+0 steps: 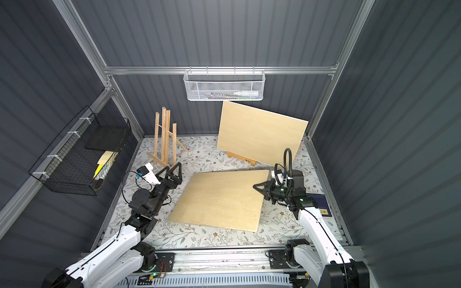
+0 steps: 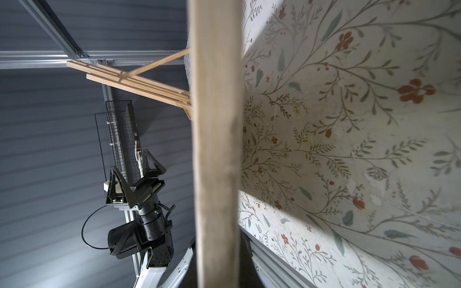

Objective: Disassemble the easel
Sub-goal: Place the drawing board at the center of the board.

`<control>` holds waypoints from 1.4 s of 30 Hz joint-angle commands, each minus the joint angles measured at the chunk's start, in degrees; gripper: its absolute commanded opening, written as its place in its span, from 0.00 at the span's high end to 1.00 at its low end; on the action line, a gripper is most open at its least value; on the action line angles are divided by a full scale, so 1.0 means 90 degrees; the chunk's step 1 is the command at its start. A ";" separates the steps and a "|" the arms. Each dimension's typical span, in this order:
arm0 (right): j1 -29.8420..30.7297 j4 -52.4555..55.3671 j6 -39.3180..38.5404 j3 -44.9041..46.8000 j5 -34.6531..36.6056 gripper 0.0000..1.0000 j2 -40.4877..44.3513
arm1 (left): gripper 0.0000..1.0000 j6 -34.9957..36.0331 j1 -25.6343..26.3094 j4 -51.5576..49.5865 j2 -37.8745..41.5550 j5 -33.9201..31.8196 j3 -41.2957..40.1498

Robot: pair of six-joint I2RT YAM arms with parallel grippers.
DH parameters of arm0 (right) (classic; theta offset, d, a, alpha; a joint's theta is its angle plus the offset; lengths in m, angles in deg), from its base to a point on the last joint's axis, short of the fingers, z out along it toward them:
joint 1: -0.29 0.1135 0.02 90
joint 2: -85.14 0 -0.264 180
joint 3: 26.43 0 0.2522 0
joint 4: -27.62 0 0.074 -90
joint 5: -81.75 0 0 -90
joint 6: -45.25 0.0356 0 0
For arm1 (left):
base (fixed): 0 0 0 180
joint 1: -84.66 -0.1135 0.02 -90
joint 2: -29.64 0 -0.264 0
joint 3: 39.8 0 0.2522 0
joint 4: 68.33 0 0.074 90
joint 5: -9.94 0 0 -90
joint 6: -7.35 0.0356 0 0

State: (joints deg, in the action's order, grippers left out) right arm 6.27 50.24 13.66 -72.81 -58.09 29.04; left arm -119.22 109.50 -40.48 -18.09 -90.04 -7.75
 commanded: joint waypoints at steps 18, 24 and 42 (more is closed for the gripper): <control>0.0381 0.0234 -0.1534 -0.0749 -0.0117 1.00 -0.2138 | 0.01 -0.0228 0.0033 0.0056 -0.0103 -0.0210 -0.0175; 0.0395 0.0454 -0.1847 -0.0836 0.0131 0.96 -0.2438 | 0.01 -0.0267 0.0033 0.0055 0.0019 -0.0190 -0.0223; 0.0578 0.0860 -0.2184 -0.1078 0.0703 0.81 -0.2859 | 0.00 -0.0292 0.0033 -0.0033 0.0285 -0.0151 -0.0254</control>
State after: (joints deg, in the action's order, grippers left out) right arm 11.10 48.87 -4.59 -82.78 -60.98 5.96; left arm -121.30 109.50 -40.90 -16.34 -91.85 -9.43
